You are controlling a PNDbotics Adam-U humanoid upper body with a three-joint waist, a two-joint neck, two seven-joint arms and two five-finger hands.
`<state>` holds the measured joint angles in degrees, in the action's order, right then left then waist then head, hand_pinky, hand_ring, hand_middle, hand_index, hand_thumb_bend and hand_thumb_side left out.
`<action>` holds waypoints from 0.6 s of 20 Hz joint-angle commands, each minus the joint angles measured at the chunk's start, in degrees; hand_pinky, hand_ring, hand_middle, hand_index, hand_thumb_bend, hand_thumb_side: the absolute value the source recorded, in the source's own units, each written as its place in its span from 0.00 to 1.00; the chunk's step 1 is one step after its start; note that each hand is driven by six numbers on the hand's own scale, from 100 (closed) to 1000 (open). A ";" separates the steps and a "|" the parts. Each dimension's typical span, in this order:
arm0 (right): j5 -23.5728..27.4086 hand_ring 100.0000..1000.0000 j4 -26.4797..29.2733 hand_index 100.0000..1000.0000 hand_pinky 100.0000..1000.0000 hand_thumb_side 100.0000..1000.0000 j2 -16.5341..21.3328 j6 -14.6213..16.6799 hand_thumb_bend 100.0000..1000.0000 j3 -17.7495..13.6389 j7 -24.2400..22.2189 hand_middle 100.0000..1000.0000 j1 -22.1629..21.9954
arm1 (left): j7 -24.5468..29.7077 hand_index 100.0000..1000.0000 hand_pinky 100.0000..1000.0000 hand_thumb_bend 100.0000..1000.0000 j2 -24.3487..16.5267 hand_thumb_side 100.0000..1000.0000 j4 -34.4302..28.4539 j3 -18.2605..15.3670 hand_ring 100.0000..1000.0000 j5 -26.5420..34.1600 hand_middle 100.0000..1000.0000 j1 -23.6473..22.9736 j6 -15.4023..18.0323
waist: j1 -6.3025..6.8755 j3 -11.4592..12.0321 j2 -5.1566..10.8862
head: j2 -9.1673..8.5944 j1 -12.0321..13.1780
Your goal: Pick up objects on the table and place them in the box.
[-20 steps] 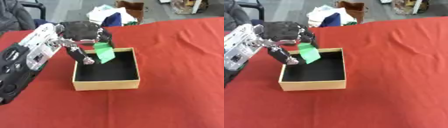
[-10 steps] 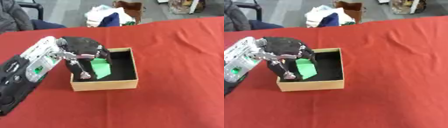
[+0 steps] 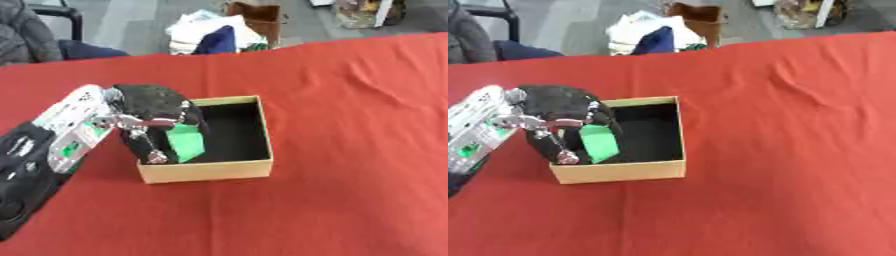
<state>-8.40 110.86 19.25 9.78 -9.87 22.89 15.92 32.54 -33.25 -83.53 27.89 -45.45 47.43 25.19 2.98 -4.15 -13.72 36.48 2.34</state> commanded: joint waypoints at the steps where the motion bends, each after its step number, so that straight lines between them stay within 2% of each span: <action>1: -0.29 0.73 0.67 0.92 0.61 0.48 0.72 0.09 0.00 -0.51 0.01 0.81 0.51 | -2.11 0.87 0.82 0.44 -2.47 0.10 -0.85 -2.36 0.75 -2.03 0.70 -0.22 -0.45 | -0.31 0.25 1.01 | -0.80 -0.19; 4: -0.29 0.73 0.66 0.92 0.61 0.48 0.63 0.05 0.00 -0.58 0.10 0.81 0.45 | -4.02 0.89 0.84 0.51 -3.51 0.19 -2.20 -4.14 0.77 -3.77 0.73 -1.61 -1.22 | -0.48 0.30 0.89 | -0.84 -0.50; 7: -0.28 0.73 0.66 0.92 0.61 0.48 0.63 0.01 0.00 -0.70 0.21 0.81 0.38 | -6.29 0.89 0.84 0.52 -4.52 0.23 -4.93 -6.86 0.77 -4.06 0.73 -3.06 -2.73 | -0.66 0.55 0.83 | -0.89 -0.46; 11: -0.27 0.73 0.62 0.92 0.61 0.49 0.47 -0.04 0.00 -0.88 0.38 0.81 0.18 | -9.69 0.86 0.78 0.40 -4.58 0.22 -10.32 -11.68 0.74 -1.54 0.70 -4.99 -5.86 | -1.02 1.04 0.74 | -0.81 -0.94; 12: -0.29 0.73 0.62 0.92 0.61 0.48 0.47 -0.06 0.00 -0.96 0.45 0.81 0.13 | -10.61 0.85 0.77 0.33 -4.35 0.21 -11.81 -13.16 0.72 -0.93 0.68 -5.48 -6.78 | -1.13 1.20 0.72 | -0.83 -1.03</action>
<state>-8.41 110.86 18.92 9.71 -10.26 23.11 15.59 23.19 -36.18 -92.92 17.12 -47.29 41.32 19.29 1.99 -2.93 -13.80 36.19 1.55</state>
